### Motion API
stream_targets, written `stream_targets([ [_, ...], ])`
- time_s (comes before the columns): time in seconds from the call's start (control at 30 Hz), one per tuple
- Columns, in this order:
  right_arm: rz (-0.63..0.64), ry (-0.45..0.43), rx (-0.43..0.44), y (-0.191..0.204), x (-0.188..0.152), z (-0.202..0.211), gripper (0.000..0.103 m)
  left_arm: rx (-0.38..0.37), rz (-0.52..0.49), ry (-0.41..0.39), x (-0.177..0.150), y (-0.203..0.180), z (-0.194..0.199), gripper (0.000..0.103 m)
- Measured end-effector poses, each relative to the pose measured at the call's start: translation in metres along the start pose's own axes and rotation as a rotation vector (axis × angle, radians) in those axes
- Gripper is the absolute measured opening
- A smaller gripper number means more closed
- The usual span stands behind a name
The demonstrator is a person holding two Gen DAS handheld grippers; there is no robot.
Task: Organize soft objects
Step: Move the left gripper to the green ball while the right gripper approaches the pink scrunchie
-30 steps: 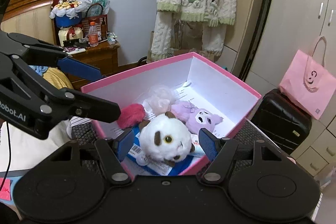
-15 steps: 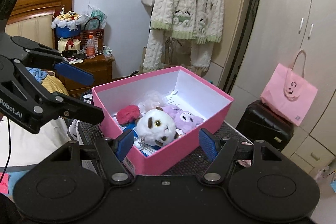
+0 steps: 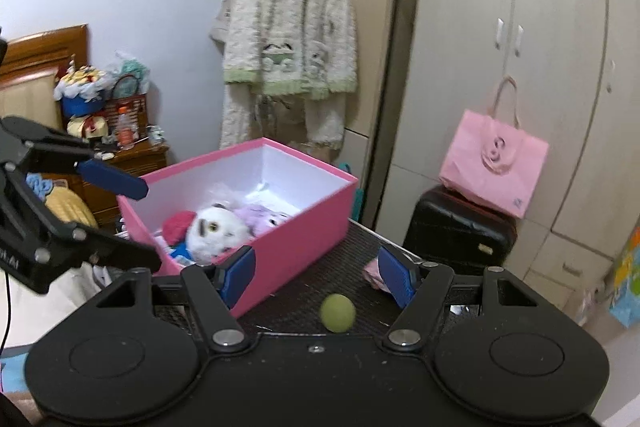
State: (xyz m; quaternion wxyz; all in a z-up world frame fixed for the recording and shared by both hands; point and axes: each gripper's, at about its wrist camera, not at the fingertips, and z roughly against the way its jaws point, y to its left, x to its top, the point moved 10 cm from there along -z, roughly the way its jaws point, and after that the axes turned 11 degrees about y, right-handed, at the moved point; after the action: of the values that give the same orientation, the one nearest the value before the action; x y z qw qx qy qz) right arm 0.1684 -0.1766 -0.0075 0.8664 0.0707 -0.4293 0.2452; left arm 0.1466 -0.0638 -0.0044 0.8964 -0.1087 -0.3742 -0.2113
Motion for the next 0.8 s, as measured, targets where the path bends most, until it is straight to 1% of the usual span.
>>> stream_targets([
  [0.1,-0.043,0.003,0.019,-0.021,-0.007,-0.010,0.073,-0.013,-0.001,0.008,0.007,-0.010,-0.017,0.082],
  [0.2,-0.083,0.013,0.048,-0.039,-0.015,-0.024,0.073,-0.041,0.012,0.011,0.011,-0.020,-0.035,0.082],
  [0.3,-0.104,0.026,0.067,-0.055,-0.021,-0.037,0.073,-0.054,0.020,0.010,0.015,-0.029,-0.054,0.082],
  [0.43,-0.133,0.040,0.094,-0.073,-0.028,-0.056,0.073,-0.036,0.010,-0.005,0.020,-0.040,-0.075,0.081],
  [0.67,-0.181,0.080,0.145,-0.105,-0.035,-0.099,0.073,-0.024,0.029,0.017,0.024,-0.049,-0.121,0.080],
  [0.8,-0.185,0.096,0.167,-0.121,-0.034,-0.128,0.073,0.027,0.037,0.022,0.025,-0.050,-0.149,0.079],
])
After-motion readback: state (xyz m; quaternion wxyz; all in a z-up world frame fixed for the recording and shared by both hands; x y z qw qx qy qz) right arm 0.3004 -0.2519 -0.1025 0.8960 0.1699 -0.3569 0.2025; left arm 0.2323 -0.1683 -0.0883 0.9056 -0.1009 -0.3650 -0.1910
